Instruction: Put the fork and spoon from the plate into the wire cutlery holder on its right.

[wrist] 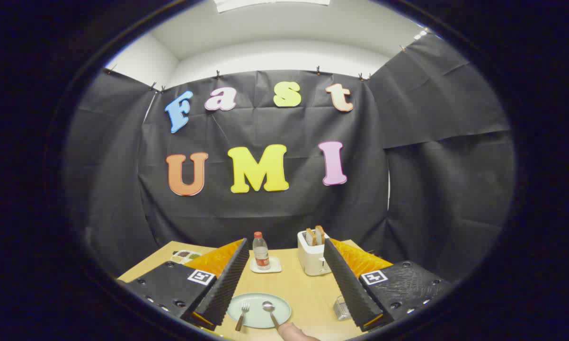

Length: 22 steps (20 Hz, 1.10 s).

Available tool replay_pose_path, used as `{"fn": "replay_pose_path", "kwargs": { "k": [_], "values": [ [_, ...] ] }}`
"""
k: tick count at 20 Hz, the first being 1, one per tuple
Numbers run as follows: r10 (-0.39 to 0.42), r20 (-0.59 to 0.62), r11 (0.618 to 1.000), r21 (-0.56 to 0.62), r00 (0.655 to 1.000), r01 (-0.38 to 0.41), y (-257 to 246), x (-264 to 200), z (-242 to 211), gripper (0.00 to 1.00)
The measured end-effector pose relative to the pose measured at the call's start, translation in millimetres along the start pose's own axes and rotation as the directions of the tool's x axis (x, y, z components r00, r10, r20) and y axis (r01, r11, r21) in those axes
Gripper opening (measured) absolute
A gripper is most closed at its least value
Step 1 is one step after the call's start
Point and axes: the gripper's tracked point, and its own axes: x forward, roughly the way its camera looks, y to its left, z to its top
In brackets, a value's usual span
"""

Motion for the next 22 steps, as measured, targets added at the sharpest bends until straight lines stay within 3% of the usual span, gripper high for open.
{"fn": "replay_pose_path", "kwargs": {
  "k": [6, 14, 19, 22],
  "values": [
    [0.020, 0.066, 0.998, -0.054, 0.998, -0.017, 12.1, 6.3, 1.1, 0.96],
    [0.058, -0.002, 0.995, -0.078, 0.998, -0.058, 12.7, 17.0, -47.8, 0.96],
    [0.110, -0.044, 0.989, -0.097, 0.993, -0.114, 14.5, 32.9, -77.8, 0.96],
    [0.187, -0.138, 0.974, -0.100, 0.973, -0.201, 26.5, 42.9, -120.2, 0.95]
  ]
}}
